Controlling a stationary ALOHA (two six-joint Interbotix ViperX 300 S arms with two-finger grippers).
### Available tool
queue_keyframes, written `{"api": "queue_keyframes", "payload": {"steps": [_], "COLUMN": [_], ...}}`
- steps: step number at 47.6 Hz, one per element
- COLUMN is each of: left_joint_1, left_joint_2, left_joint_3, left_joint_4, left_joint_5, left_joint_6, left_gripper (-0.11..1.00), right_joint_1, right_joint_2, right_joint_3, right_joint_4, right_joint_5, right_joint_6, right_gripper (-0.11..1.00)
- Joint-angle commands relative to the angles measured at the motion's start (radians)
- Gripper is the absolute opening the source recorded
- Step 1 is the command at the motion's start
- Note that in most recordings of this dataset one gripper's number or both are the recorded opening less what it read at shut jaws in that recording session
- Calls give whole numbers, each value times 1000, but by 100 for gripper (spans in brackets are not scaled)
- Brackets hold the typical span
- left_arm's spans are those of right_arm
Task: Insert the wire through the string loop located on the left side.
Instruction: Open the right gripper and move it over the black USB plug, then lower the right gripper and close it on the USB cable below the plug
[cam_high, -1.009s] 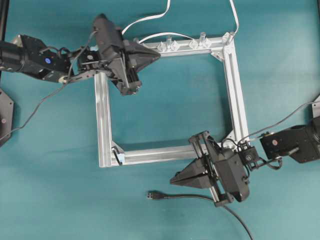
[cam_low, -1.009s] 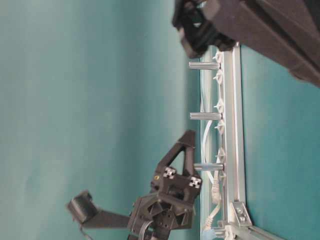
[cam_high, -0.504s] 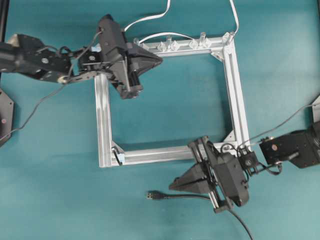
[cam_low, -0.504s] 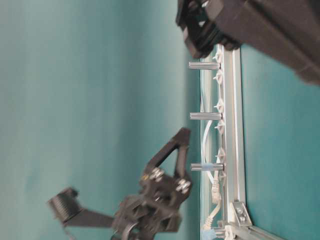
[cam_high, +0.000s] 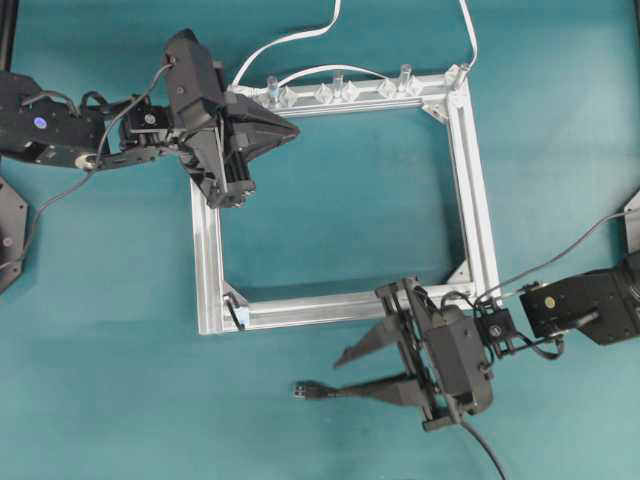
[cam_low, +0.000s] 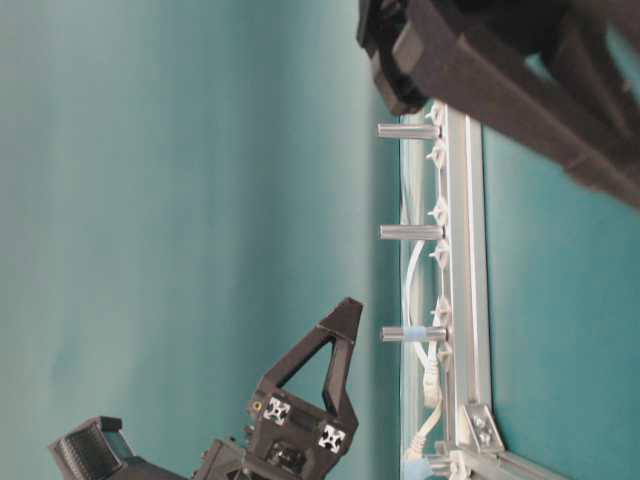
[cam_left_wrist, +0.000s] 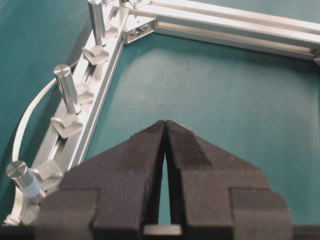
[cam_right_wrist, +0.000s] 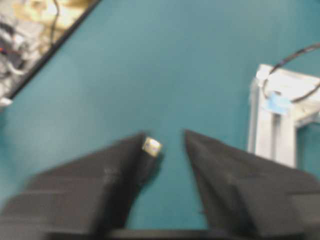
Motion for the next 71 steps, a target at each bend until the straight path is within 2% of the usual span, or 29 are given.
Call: {"api": "queue_keyframes", "payload": {"steps": [1, 4, 7, 17, 20, 28, 44, 56, 71], "left_joint_1": [-5, -6, -9, -14, -14, -14, -14, -14, -14], "left_joint_2": [-21, -21, -21, -29, -35, -43, -41, -41, -38], "left_joint_3": [-21, -21, -23, -25, -23, -15, -9, -5, 0], "left_joint_4": [3, 2, 2, 2, 3, 2, 2, 2, 3], "left_joint_5": [5, 14, 25, 75, 81, 81, 81, 81, 81], "left_joint_6": [-8, -8, -8, -3, 0, 0, 3, 2, 2], "left_gripper": [0, 1, 8, 67, 78, 78, 78, 78, 78], "right_joint_1": [3, 5, 5, 17, 23, 44, 87, 114, 117], "right_joint_2": [-15, -15, -15, -15, -15, -15, 8, 51, 95], "right_joint_3": [-18, -18, -18, -23, -23, -23, -23, -41, -67], "right_joint_4": [23, 37, 46, 97, 106, 149, 298, 341, 344], "right_joint_5": [6, 6, 6, 6, 6, 8, 20, 20, 61], "right_joint_6": [-2, -2, -2, -3, -3, -3, -21, -52, -54], "right_gripper": [64, 79, 82, 81, 81, 81, 81, 81, 81]}}
